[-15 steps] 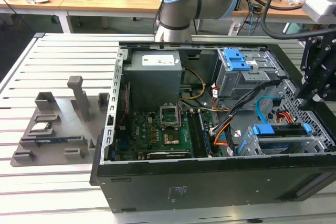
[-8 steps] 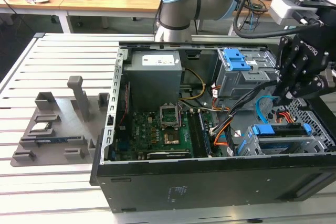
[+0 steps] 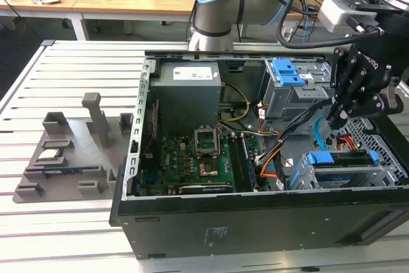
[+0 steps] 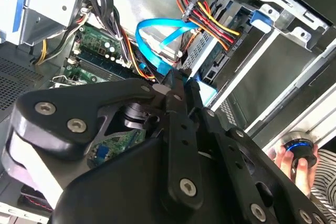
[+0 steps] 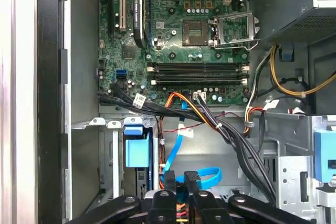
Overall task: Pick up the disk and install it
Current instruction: 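Insert the second disk wire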
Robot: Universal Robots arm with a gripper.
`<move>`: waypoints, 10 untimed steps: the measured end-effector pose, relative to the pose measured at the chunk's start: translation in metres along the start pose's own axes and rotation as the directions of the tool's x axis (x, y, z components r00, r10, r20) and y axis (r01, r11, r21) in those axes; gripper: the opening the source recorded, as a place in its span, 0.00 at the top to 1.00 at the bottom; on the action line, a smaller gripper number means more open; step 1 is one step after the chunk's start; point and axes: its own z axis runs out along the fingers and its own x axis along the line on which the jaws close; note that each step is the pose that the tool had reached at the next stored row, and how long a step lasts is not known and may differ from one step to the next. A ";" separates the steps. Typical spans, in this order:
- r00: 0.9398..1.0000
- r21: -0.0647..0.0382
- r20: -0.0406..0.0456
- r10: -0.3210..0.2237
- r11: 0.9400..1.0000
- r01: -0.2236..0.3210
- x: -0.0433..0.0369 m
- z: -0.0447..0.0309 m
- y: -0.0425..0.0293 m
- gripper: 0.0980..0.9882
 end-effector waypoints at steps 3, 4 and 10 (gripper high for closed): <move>1.000 0.000 0.000 -0.001 1.000 0.001 0.0000 0.0000 0.0000 0.93; 1.000 0.000 -0.001 -0.001 1.000 0.001 0.0029 0.0000 0.0000 0.93; 1.000 0.000 -0.004 -0.001 1.000 0.001 0.0204 0.0074 -0.0017 0.93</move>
